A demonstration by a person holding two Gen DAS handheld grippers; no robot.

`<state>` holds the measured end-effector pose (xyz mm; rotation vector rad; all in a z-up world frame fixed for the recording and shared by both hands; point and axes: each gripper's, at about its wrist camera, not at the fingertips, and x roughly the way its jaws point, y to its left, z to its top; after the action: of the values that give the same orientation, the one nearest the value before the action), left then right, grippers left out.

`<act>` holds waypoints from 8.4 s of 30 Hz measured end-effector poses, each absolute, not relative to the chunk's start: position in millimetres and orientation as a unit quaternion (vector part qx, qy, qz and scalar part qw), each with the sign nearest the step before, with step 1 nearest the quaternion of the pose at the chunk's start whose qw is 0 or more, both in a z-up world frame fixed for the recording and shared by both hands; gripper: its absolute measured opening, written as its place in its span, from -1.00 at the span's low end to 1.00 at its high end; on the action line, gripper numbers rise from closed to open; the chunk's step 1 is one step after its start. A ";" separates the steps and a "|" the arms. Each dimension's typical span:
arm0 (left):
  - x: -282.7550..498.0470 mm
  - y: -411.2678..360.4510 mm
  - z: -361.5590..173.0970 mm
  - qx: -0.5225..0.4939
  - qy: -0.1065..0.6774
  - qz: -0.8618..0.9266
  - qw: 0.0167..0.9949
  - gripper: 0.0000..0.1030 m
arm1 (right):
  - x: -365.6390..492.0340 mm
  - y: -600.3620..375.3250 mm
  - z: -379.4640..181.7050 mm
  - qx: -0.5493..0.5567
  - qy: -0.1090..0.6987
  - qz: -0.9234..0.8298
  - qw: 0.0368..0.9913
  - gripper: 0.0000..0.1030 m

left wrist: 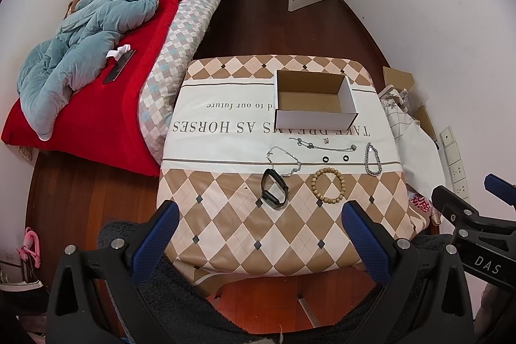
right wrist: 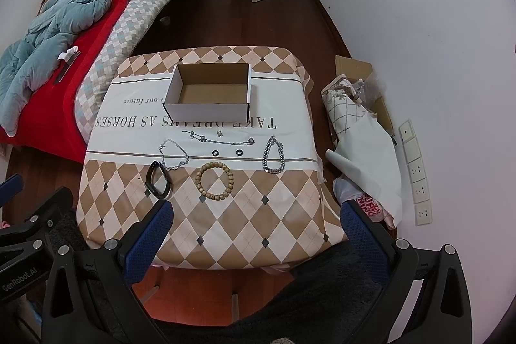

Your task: Organize jewelry

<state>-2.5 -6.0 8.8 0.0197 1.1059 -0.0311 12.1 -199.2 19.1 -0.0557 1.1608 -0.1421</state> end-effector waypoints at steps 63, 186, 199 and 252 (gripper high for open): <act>109.5 24.1 -211.3 0.013 0.661 0.033 0.750 0.98 | 117.3 -218.9 -249.6 0.074 0.686 -0.074 0.720 -0.03; 181.7 -14.7 -72.0 0.040 0.485 -0.008 0.874 0.99 | 183.6 -204.7 -75.0 -0.013 0.520 -0.074 0.851 1.00; 116.0 -4.7 -7.3 0.030 0.419 -0.006 0.907 0.99 | 117.7 -186.3 -11.5 -0.010 0.461 -0.070 0.885 1.00; 144.7 -16.6 -238.7 0.016 0.621 -0.029 0.783 0.95 | 76.3 -298.1 -212.6 0.140 0.570 -0.111 0.802 -0.94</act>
<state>144.7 -16.6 -238.7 0.0355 1.3405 -0.0624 76.3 -298.1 -212.6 0.3006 1.2207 -0.2385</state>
